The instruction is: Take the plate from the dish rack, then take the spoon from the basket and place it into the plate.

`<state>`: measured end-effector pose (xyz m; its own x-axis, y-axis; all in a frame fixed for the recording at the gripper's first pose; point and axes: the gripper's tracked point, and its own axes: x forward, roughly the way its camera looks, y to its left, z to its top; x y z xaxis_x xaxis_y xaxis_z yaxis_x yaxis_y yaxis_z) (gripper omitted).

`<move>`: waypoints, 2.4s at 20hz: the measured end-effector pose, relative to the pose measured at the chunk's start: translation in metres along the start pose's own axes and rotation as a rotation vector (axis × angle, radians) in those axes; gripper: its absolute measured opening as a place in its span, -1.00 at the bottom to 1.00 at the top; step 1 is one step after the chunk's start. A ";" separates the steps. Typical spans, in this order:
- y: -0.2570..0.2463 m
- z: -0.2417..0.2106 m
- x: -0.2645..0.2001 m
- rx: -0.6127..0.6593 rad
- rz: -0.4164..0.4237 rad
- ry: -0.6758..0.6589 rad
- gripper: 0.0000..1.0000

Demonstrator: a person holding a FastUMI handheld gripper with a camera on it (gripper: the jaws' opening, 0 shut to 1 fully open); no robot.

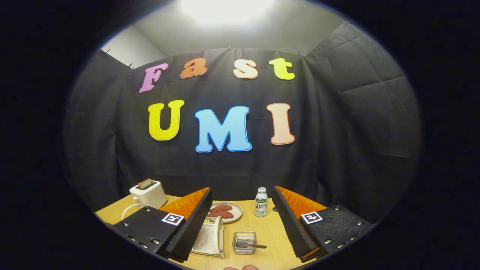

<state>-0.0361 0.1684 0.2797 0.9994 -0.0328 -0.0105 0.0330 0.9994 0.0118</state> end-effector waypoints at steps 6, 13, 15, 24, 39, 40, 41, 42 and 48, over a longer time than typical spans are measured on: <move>0.048 -0.001 0.025 -0.031 0.038 0.120 0.96; 0.099 -0.021 0.045 -0.058 0.097 0.300 0.96; 0.108 -0.031 0.054 -0.075 0.097 0.353 0.96; 0.137 -0.089 0.095 -0.081 0.045 0.659 0.95; 0.131 -0.173 0.134 -0.257 -0.233 0.841 0.29; 0.129 -0.175 0.134 -0.268 -0.266 0.843 -0.01; 0.127 -0.175 0.132 -0.282 -0.287 0.853 -0.31; 0.122 -0.182 0.130 -0.298 -0.318 0.867 -0.34; 0.128 -0.182 0.131 -0.345 -0.349 0.819 -0.89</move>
<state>0.0975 0.2940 0.0983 0.6116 -0.4419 -0.6563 0.1921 0.8876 -0.4186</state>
